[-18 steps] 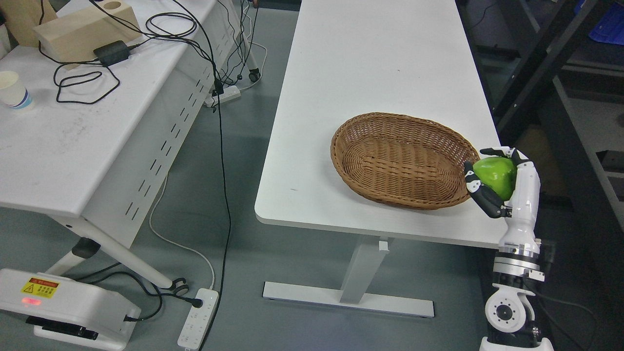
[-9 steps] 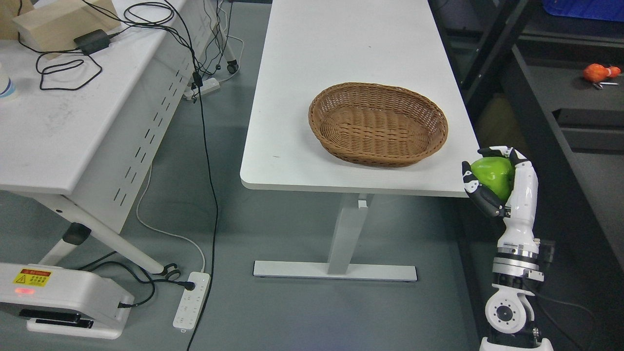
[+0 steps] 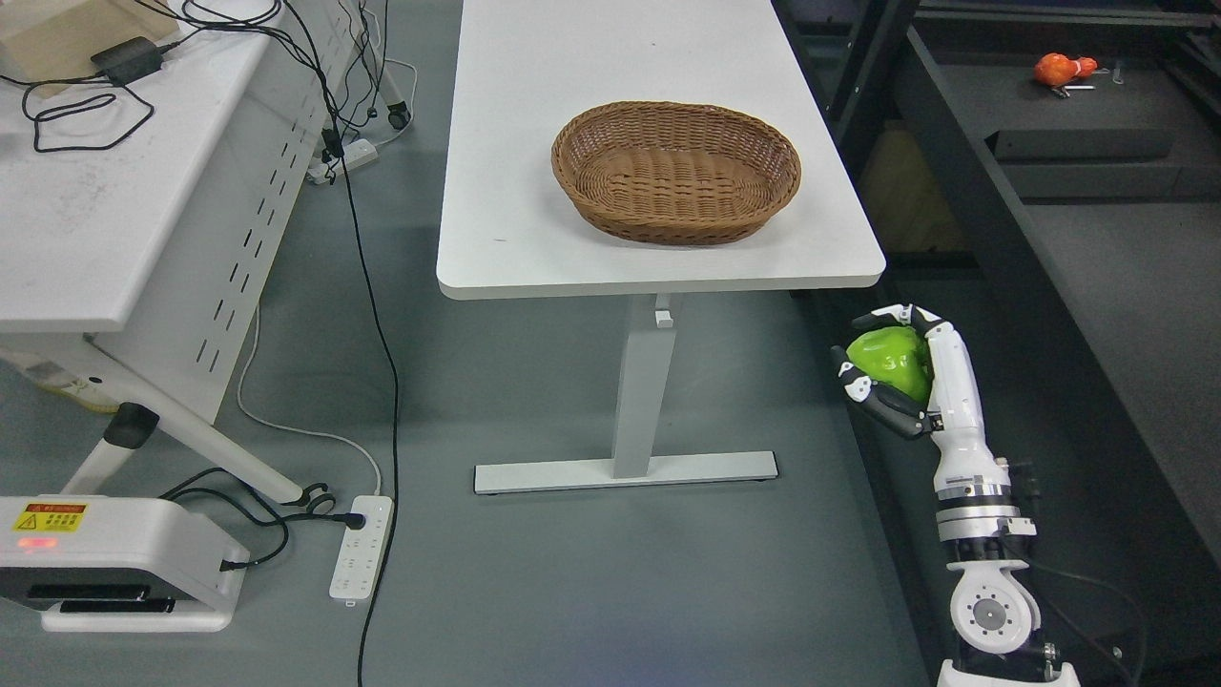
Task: Place green apple on left shelf middle layer
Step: 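Carry the green apple in the right hand toward the black shelf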
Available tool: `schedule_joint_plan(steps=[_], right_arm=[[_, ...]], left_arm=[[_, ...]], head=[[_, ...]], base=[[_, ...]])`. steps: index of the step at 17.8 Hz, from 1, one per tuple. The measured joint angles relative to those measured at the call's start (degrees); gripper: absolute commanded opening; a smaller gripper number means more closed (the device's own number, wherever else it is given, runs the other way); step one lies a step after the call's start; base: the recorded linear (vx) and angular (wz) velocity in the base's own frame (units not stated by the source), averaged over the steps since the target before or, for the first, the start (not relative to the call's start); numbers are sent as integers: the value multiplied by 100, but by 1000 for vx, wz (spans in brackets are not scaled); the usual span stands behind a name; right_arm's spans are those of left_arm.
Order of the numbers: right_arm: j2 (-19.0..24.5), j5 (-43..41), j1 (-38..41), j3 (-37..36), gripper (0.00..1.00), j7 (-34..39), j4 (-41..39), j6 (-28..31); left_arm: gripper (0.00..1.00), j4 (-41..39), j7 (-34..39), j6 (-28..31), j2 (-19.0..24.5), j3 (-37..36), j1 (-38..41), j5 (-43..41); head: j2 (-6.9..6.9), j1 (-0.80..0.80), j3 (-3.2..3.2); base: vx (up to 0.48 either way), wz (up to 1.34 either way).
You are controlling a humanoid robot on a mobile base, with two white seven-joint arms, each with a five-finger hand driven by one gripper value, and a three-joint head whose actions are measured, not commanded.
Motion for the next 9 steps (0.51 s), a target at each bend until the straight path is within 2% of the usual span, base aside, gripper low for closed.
schedule_joint_plan(steps=[4,9], right_arm=[[0,-147,0,-14,2,142,27,-15],[1,-221,0,-83,1,52,72,78]], left_arm=[[100,0,-2,-1,0,0,0,0],[100,0,-2,-1,0,0,0,0]], head=[[0,0,0],[0,0,0]], base=[[-246,-182],[-244,-409]])
